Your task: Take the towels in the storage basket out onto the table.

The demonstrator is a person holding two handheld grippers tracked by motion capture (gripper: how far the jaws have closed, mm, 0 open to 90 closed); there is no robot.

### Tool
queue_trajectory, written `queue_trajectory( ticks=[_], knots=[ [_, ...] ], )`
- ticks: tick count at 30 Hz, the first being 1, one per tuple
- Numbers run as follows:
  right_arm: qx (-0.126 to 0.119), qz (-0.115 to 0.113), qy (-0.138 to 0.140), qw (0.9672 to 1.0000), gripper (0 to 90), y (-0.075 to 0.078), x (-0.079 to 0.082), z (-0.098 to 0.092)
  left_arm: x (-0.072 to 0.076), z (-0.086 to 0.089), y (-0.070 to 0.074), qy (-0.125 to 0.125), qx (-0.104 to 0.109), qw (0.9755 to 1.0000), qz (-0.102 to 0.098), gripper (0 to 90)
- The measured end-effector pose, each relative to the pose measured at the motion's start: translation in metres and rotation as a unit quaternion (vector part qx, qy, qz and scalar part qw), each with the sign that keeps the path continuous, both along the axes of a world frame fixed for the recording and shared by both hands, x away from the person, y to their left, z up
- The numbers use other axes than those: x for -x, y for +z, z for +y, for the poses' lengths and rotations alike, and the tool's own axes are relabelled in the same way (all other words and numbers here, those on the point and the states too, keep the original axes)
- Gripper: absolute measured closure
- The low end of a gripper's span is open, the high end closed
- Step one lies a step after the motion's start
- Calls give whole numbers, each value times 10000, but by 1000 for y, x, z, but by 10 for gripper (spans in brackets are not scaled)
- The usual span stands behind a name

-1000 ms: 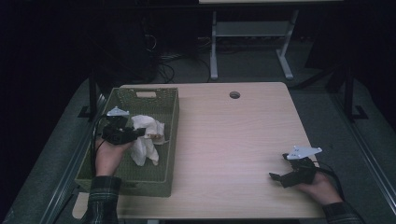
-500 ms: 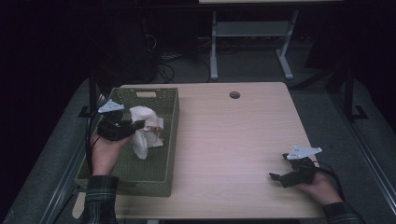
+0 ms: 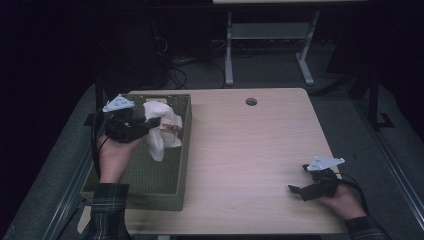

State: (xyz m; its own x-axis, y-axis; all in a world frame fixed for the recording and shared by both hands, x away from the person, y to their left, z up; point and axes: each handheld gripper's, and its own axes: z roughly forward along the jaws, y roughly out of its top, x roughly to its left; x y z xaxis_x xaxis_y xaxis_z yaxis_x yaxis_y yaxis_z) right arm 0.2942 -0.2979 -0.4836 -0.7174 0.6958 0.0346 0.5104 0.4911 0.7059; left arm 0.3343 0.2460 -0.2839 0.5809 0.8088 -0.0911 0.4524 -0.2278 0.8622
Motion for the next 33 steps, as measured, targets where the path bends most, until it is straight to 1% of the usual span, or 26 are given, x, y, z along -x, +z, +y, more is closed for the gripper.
queue_trajectory(
  ticks=[2, 3, 4, 5, 6, 7, 8, 9, 10, 11, 14, 15, 16, 18, 19, 21, 23, 25, 26, 28, 29, 31, 32, 33],
  knots=[
    [0, 0, 1, 10000, 18, 0, 0, 0, 0, -2, 2, -37, 19, 10000, -34, 759],
    [0, 0, 0, 10000, 18, 0, 0, 0, 1, -6, 7, -107, 39, 9999, -70, 759],
    [0, 1, -1, 10000, 18, 0, 0, 0, 1, -6, 7, -107, 39, 9999, -70, 759],
    [0, 1, 0, 10000, 18, 0, 0, 0, 2, -11, 10, -200, 113, 9997, -119, 759],
    [0, 1, 0, 10000, 18, 0, 0, 0, 2, -11, 10, -200, 113, 9997, -119, 760],
    [0, 1, 0, 10000, 18, 0, 0, 0, 2, -17, 14, -280, 134, 9994, -150, 759],
    [0, 1, 0, 10000, 18, 0, 0, 0, 2, -17, 14, -280, 134, 9994, -150, 759],
    [0, -1, 1, 10000, 18, 0, 0, 0, 2, -24, 16, -381, 156, 9990, -169, 759],
    [0, -1, 1, 10000, 18, 0, 0, 0, 2, -24, 16, -381, 156, 9990, -169, 759],
    [1, -2, 2, 10000, 18, 0, 0, 0, 2, -30, 19, -455, 173, 9986, -197, 759],
    [0, -2, 1, 10000, 18, 0, 0, 0, 2, -37, 21, -567, 206, 9979, -217, 759],
    [-1, -2, 1, 10000, 18, 0, 0, 0, 3, -43, 23, -633, 275, 9973, -258, 759],
    [0, -4, 2, 10000, 18, 0, 0, 0, 3, -43, 23, -633, 275, 9973, -258, 759],
    [-1, -3, 1, 10000, 18, 0, 0, 0, 3, -54, 25, -784, 353, 9958, -300, 759],
    [-1, -3, 1, 10000, 18, 0, 0, 0, 3, -54, 25, -784, 353, 9958, -300, 759],
    [-1, -2, 1, 10000, 18, 0, 0, 0, 2, -67, 25, -950, 395, 9942, -315, 759],
    [-1, -2, 1, 10000, 18, 0, 0, 0, 2, -75, 26, -1062, 406, 9930, -317, 759],
    [0, -4, 2, 10000, 18, 0, 0, 0, 2, -83, 26, -1154, 440, 9918, -328, 759],
    [0, -4, 2, 10000, 18, 0, 0, 0, 2, -83, 26, -1154, 440, 9918, -328, 759],
    [3, -6, 4, 10000, 18, 0, 0, 0, 1, -92, 25, -1256, 450, 9905, -336, 759],
    [0, -5, 3, 10000, 18, 0, 0, 0, 1, -99, 24, -1335, 489, 9892, -350, 759],
    [1, -6, 2, 10000, 18, 0, 0, 0, 2, -107, 23, -1432, 517, 9877, -348, 759],
    [1, -6, 2, 10000, 18, 0, 0, 0, 2, -107, 23, -1432, 517, 9877, -348, 759],
    [2, -5, 2, 10000, 18, 0, 0, 0, 2, -116, 19, -1508, 555, 9865, -330, 759]
  ],
)
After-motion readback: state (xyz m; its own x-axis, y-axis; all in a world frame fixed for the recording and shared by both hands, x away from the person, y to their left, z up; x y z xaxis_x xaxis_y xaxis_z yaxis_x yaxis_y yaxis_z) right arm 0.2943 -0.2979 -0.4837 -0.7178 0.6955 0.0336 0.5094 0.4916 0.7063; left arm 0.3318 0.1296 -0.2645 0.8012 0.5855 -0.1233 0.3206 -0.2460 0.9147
